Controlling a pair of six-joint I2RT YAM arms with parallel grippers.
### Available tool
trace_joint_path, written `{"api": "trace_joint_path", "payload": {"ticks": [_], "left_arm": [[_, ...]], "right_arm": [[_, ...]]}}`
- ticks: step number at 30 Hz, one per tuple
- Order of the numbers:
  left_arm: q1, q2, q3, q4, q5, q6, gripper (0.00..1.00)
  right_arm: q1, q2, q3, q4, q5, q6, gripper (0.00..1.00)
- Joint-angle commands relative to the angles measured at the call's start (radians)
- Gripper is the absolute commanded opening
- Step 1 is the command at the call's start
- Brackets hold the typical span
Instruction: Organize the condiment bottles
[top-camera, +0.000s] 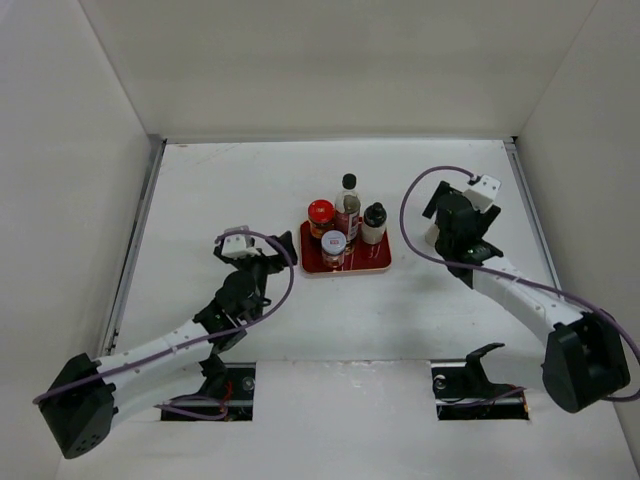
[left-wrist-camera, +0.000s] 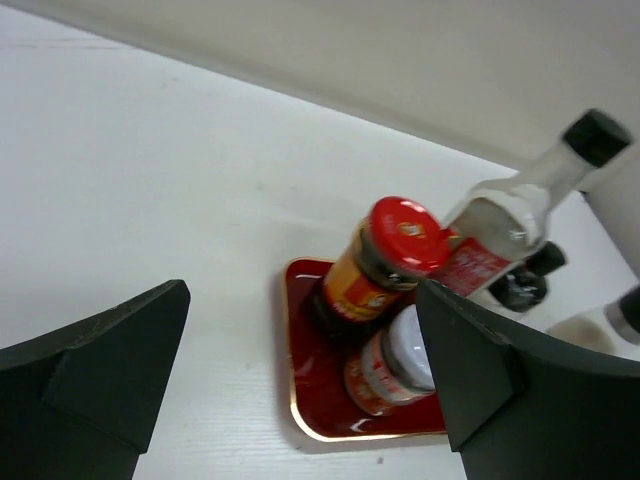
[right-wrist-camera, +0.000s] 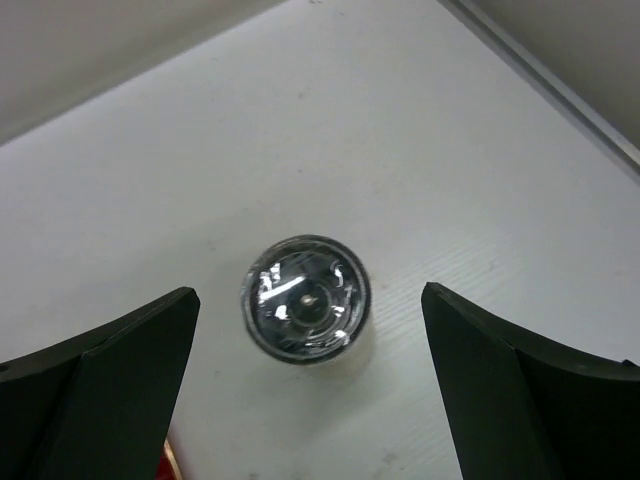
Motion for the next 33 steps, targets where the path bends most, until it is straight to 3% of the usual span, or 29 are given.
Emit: {"api": "trace_joint_path", "payload": {"ticks": [1, 7, 14, 16, 22, 28, 33], "left_arm": [[0.048, -0.041, -0.066, 0.025, -0.010, -0.056, 1.00], [0.115, 0.010, -0.073, 0.025, 0.096, -0.105, 1.00], [0.139, 0.042, -0.075, 0.031, 0.115, -0.124, 1.00], [0.147, 0.049, -0.078, 0.036, 0.116, -0.127, 1.00], [0.162, 0.074, -0.078, 0.043, 0.112, -0.138, 1.00], [0.194, 0.054, -0.096, 0.043, 0.111, -0.168, 1.00], [0.217, 0.056, -0.106, 0.045, 0.128, -0.191, 1.00]], "right_arm": [[-0.038, 0.055, 0.069, -0.097, -0.008, -0.042, 1.00], [-0.083, 0.128, 0.117, -0.092, -0.101, -0.041, 1.00], [-0.107, 0.205, 0.149, -0.055, -0.193, -0.032, 0.99], [-0.109, 0.227, 0.159, -0.054, -0.200, -0.032, 0.92], [-0.100, 0.167, 0.126, -0.028, -0.145, -0.024, 0.56], [0.055, -0.077, 0.018, -0.011, -0.084, -0.036, 0.51], [0.210, -0.149, -0.009, -0.012, -0.117, 0.002, 0.50]]}}
